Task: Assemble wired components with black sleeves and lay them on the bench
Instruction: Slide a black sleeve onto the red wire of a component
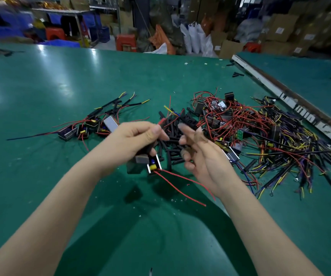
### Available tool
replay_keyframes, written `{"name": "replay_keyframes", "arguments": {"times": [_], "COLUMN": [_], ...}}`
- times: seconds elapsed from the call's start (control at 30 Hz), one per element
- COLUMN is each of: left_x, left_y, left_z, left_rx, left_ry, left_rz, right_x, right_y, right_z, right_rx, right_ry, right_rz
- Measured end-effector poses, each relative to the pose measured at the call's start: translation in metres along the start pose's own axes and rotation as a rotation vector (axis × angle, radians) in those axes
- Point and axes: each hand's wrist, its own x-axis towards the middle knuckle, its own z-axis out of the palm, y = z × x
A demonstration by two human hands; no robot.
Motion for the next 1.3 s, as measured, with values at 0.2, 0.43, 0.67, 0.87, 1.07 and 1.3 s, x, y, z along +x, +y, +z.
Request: {"name": "replay_keyframes", "arguments": {"times": [0.2,0.43,0.67,0.87,1.07,1.3], "left_x": [-0.002,-0.011,-0.013,-0.01,-0.007,-0.01], "left_y": [-0.018,-0.024,-0.023,-0.018,-0.011,-0.015], "left_z": [0.014,0.004,0.009,0.013,0.022,0.007], "left_rx": [0.228,0.274,0.351,0.589,0.605,0.575], "left_ry": [-0.114,-0.199,-0.097,0.122,0.154,-0.132], "left_rz": [-0.08,-0.081,0.009,0.086,0.072,-0.055], "right_x": [-0.001,-0.002,-0.006,-0.007,-0.006,-0.006], "right_y": [0.002,0.004,-0.004,-0.003,-0.002,-0.009], "right_z": [-0.005,-0.011,-0.014,-0.014,-0.014,-0.016], "right_rx": [-0.162,-0.507,-0.474,-0.597,-0.618,-0.523], "right_ry": [0.034,0.159,0.005,-0.078,-0.019,-0.02], "right_rz": [-0.26,-0.429,-0.468,-0.423,-0.427,-0.28]}}
